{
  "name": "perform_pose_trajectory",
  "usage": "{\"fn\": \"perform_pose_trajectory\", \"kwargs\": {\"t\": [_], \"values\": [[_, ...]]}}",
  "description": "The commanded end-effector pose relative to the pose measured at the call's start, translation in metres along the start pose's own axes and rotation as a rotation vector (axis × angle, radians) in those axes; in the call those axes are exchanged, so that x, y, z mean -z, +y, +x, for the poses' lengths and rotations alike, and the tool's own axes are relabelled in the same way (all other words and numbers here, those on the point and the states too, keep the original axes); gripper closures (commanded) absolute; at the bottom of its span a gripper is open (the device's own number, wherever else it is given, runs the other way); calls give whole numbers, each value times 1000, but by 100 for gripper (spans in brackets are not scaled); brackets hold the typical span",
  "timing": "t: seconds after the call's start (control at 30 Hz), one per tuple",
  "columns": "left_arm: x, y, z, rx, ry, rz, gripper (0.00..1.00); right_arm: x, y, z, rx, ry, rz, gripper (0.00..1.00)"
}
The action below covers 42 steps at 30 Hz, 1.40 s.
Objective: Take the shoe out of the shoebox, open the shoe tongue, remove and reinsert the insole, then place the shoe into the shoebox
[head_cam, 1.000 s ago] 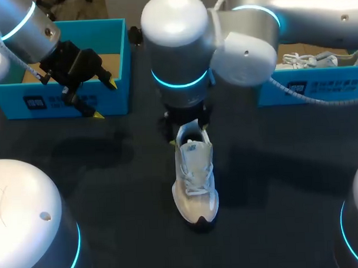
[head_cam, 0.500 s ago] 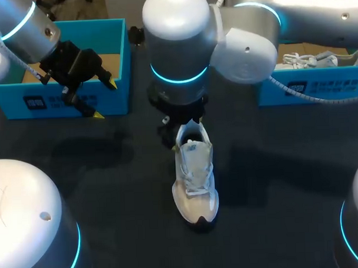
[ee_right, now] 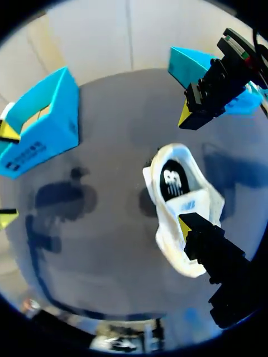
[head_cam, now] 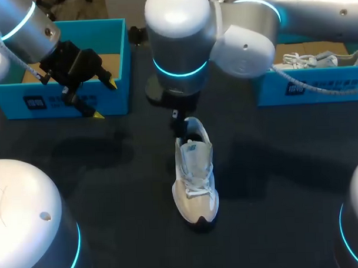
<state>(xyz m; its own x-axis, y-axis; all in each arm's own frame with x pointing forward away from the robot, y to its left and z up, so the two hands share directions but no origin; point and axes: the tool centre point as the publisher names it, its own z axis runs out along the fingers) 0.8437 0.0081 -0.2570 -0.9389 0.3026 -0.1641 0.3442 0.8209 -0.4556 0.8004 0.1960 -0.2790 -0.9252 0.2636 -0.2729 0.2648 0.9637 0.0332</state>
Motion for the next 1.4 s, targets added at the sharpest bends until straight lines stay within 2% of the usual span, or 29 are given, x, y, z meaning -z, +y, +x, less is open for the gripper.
{"fn": "perform_pose_trajectory", "kwargs": {"t": [0.03,0.53,0.87,0.93,1.03,1.1,1.17,1.2,1.23,1.4], "values": [[0,0,2,-1,-2,-3,0,-7,4,-7,62,-30,21,0],[0,0,2,-1,-2,-3,0,-58,3,-33,135,-47,19,0],[0,0,2,-1,-2,-3,0,-87,2,-39,174,-24,11,0],[0,0,2,-1,-2,-3,0,-92,3,-38,202,-25,19,5],[0,0,2,-1,-2,-3,0,-97,2,-37,209,-21,23,4],[0,0,2,-1,-2,-3,0,-98,2,-37,212,-19,25,11],[0,0,2,-1,-2,-3,0,-100,1,-37,213,-17,28,36],[0,0,2,-1,-2,-3,0,-101,1,-37,213,-16,29,41],[0,0,2,-1,-2,-3,0,-102,1,-37,213,-16,31,50],[0,0,2,-1,-2,-3,0,-105,-2,-37,224,-10,35,51]]}}
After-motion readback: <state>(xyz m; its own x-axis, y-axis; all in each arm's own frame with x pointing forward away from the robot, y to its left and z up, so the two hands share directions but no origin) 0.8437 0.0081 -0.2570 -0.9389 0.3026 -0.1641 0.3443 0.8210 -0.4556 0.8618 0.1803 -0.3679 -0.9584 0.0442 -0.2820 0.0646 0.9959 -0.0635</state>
